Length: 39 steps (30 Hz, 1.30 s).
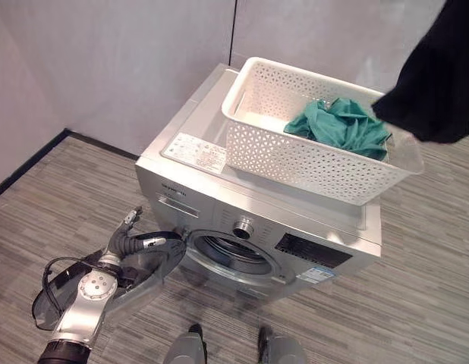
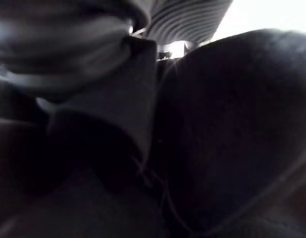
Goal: Grab the laundry basket,head to the washer,open it,put in the laundry and shut it.
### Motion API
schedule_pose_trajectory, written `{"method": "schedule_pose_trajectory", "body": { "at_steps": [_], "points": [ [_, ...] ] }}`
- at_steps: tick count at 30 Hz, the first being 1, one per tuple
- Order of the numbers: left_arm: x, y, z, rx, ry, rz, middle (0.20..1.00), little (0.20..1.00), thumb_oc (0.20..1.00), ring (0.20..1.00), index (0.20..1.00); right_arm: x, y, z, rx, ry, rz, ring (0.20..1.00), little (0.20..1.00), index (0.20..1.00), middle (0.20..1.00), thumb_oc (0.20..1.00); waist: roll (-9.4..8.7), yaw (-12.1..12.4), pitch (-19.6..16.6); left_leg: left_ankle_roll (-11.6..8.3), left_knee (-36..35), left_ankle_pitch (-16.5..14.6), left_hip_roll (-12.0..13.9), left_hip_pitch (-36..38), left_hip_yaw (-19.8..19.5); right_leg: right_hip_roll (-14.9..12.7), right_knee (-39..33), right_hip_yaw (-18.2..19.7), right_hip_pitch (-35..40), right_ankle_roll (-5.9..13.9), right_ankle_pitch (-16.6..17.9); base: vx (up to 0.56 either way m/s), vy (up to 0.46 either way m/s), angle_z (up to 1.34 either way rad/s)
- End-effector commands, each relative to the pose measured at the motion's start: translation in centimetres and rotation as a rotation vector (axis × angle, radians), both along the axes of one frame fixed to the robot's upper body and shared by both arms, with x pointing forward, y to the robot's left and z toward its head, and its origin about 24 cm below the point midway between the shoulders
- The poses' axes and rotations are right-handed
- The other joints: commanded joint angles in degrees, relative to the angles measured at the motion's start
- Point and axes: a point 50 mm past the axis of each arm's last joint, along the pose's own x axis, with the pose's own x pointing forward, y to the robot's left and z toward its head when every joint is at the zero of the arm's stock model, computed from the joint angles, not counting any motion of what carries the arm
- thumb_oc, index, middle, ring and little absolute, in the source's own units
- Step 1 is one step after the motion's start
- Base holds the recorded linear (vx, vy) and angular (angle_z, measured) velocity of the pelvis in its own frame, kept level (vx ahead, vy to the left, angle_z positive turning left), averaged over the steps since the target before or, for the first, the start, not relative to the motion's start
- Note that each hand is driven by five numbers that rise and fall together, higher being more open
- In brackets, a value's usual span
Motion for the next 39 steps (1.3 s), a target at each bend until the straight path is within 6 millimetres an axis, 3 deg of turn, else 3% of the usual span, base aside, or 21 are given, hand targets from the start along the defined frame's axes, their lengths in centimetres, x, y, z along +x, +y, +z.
{"method": "schedule_pose_trajectory", "body": {
  "at_steps": [1, 6, 7, 8, 9, 12, 15, 16, 19, 20, 21, 22, 23, 25, 26, 29, 34, 39],
  "points": [
    [0.3, -0.2, 3.8, 0.008, -0.204, -0.046, 1.0, 1.0, 1.0, 1.0, 1.0, -0.8, 0.6, 0.3, -0.024, -0.096, 0.021, 0.2, 0.2, 0.2, 0.2, 0.2, -1.96, 3.0, -3.8, 0.93, -5.5, -2.3, -2.4, 0.3, -5.6, 1.9, -4.9, -0.3, 3.4, -0.62, 3.6, -0.13, -0.044, -0.35],
    [0.5, -0.5, 7.4, 0.068, -0.387, -0.055, 1.0, 1.0, 1.0, 1.0, 1.0, 0.6, 1.8, -1.1, -0.026, -0.072, 0.114, 0.2, 0.2, 0.2, 0.2, 0.2, -4.38, 6.8, -5.8, 0.03, -7.1, 0.8, -2.5, -2.3, -1.6, 3.8, -13.3, -0.2, 9.1, -1.95, 0.6, -0.17, -0.069, -0.17],
    [0.5, -0.6, 8.2, 0.112, -0.418, -0.068, 1.0, 1.0, 1.0, 1.0, 1.0, 0.8, 1.9, -1.2, -0.021, -0.069, 0.125, 0.2, 0.2, 0.2, 0.2, 0.2, -4.59, 7.2, -6.0, -0.42, -7.1, 0.8, -2.4, -2.4, -1.3, 3.7, -15.2, 0.0, 10.0, -2.2, -0.1, -0.23, -0.152, -0.58],
    [0.6, -1.2, 10.3, 0.168, -0.508, -0.095, 1.0, 1.0, 1.0, 1.0, 1.0, 1.0, 2.2, -1.3, -0.021, -0.067, 0.145, 0.2, 0.2, 0.2, 0.2, 0.2, -4.83, 7.7, -5.7, -1.13, -6.7, 2.5, -1.7, -3.8, -0.9, 4.5, -18.4, 0.6, 10.8, -3.06, -0.2, -0.17, -0.134, -0.64],
    [0.6, -1.2, 10.3, 0.169, -0.511, -0.094, 1.0, 1.0, 1.0, 1.0, 1.0, 1.0, 2.3, -1.2, -0.021, -0.07, 0.145, 0.2, 0.2, 0.2, 0.2, 0.2, -4.83, 7.7, -5.6, -1.24, -6.6, 2.6, -1.7, -3.9, -0.9, 4.6, -18.7, 0.6, 10.9, -3.2, 0.0, -0.21, -0.146, -0.49],
    [0.8, -2.6, 13.3, 0.171, -0.648, -0.161, 1.0, 1.0, 1.0, 1.0, 1.0, 1.3, 3.2, -1.0, -0.03, -0.076, 0.196, 0.2, 0.2, 0.2, 0.2, 0.2, -4.69, 7.9, -4.1, -2.67, -4.0, 4.1, -0.3, -6.6, -1.2, 6.1, -21.8, 0.1, 11.8, -4.66, -0.5, -0.17, -0.112, 0.05],
    [1.1, -3.9, 14.8, 0.138, -0.727, -0.2, 1.0, 1.0, 1.0, 1.0, 1.0, 1.6, 4.0, -0.8, -0.032, -0.087, 0.242, 0.2, 0.2, 0.2, 0.2, 0.2, -3.83, 7.4, -3.2, -3.37, -3.6, 5.4, 0.3, -7.7, -1.6, 7.4, -23.2, -0.3, 12.3, -5.38, -0.6, -0.23, -0.093, -0.01],
    [1.8, -6.5, 17.2, 0.106, -0.834, -0.301, 1.0, 1.0, 1.0, 1.0, 1.0, 2.2, 4.4, -0.6, -0.019, -0.077, 0.277, 0.2, 0.2, 0.2, 0.2, 0.2, -3.23, 5.8, -2.0, -4.73, -2.7, 7.9, 1.5, -9.7, 0.6, 8.5, -22.9, -1.3, 11.6, -6.77, -1.3, -0.26, -0.07, 0.06],
    [2.3, -7.5, 17.9, 0.085, -0.864, -0.33, 1.0, 1.0, 1.0, 1.0, 1.0, 1.9, 4.6, 0.0, -0.025, -0.088, 0.28, 0.2, 0.2, 0.2, 0.2, 0.2, -2.66, 5.0, -1.1, -5.32, -0.6, 8.3, 2.6, -11.3, 2.4, 8.6, -22.4, -2.6, 10.7, -7.32, -1.1, -0.22, -0.043, 0.6],
    [3.0, -9.0, 18.6, 0.053, -0.883, -0.376, 1.0, 1.0, 1.0, 1.0, 1.0, 2.3, 4.9, 0.0, -0.028, -0.068, 0.286, 0.2, 0.2, 0.2, 0.2, 0.2, -3.05, 2.7, -0.7, -5.76, 4.5, 5.3, 7.2, -11.0, 8.0, 7.5, -21.3, -4.8, 9.1, -7.8, -0.9, -0.24, -0.005, 0.65],
    [3.1, -9.4, 19.0, 0.044, -0.892, -0.396, 1.0, 1.0, 1.0, 1.0, 1.0, 2.5, 5.5, 0.1, -0.038, -0.065, 0.31, 0.2, 0.2, 0.2, 0.2, 0.2, -3.4, 2.5, -0.6, -6.06, 8.3, 3.2, 9.2, -10.5, 6.3, 6.6, -21.0, -5.1, 8.4, -7.72, 0.0, -0.25, 0.034, 0.67],
    [3.2, -10.1, 19.1, 0.01, -0.883, -0.434, 1.0, 1.0, 1.0, 1.0, 1.0, 3.4, 6.8, 0.1, -0.032, -0.049, 0.374, 0.2, 0.2, 0.2, 0.2, 0.2, -3.67, 3.0, -0.6, -6.55, 12.1, -0.2, 8.7, -8.2, -1.7, 5.6, -20.5, -4.2, 7.7, -7.6, 1.2, -0.1, 0.052, 0.32],
    [3.2, -10.1, 19.1, 0.009, -0.884, -0.433, 1.0, 1.0, 1.0, 1.0, 1.0, 3.4, 6.9, 0.2, -0.034, -0.05, 0.375, 0.2, 0.2, 0.2, 0.2, 0.2, -3.56, 2.8, -0.5, -6.49, 12.1, 0.1, 8.7, -8.4, -1.9, 5.6, -20.5, -4.4, 7.7, -7.61, 1.4, -0.02, 0.075, 0.0],
    [3.3, -10.2, 19.1, -0.039, -0.868, -0.445, 1.0, 1.0, 1.0, 1.0, 1.0, 4.8, 7.6, -0.2, -0.002, -0.007, 0.425, 0.2, 0.2, 0.2, 0.2, 0.2, -2.66, 2.8, -1.6, -7.06, 8.6, -1.4, 9.1, -2.5, -10.0, 5.9, -20.6, -3.2, 7.2, -7.06, 1.4, 0.05, 0.093, -0.13],
    [3.4, -10.2, 19.2, -0.072, -0.871, -0.441, 1.0, 1.0, 1.0, 1.0, 1.0, 5.1, 7.6, -0.2, 0.012, 0.003, 0.43, 0.2, 0.2, 0.2, 0.2, 0.2, -1.91, 2.1, -2.2, -7.63, 5.2, -0.7, 9.8, -0.2, -12.3, 6.3, -20.9, -2.8, 7.3, -6.79, 1.4, 0.07, 0.136, -0.04],
    [4.2, -11.6, 19.7, -0.192, -0.873, -0.471, 1.0, 1.0, 1.0, 1.0, 1.0, 5.8, 7.9, 0.0, 0.046, 0.022, 0.444, 0.2, 0.2, 0.2, 0.2, 0.2, -0.22, -0.2, -5.3, -9.0, -7.1, 0.5, 10.7, 5.2, -11.6, 6.5, -22.0, -3.2, 7.4, -6.26, 2.1, 0.06, 0.138, 0.09],
    [4.9, -13.6, 20.3, -0.28, -0.853, -0.552, 1.0, 1.0, 1.0, 1.0, 1.0, 6.5, 8.1, 0.2, 0.077, 0.038, 0.449, 0.2, 0.2, 0.2, 0.2, 0.2, 1.14, -0.6, -6.6, -9.26, -12.0, 1.2, 9.1, 8.2, -11.7, 4.8, -22.0, -3.6, 7.5, -5.53, 3.0, 0.01, 0.172, 0.11],
    [5.6, -15.1, 20.6, -0.367, -0.835, -0.589, 1.0, 1.0, 1.0, 1.0, 1.0, 7.9, 9.1, -0.2, 0.108, 0.082, 0.476, 0.2, 0.2, 0.2, 0.2, 0.2, 2.09, -0.5, -7.2, -8.25, -14.1, 0.8, 7.0, 9.9, -10.9, 2.7, -22.2, -3.0, 7.3, -4.04, 4.9, -0.02, 0.128, -0.1]
  ]
}}
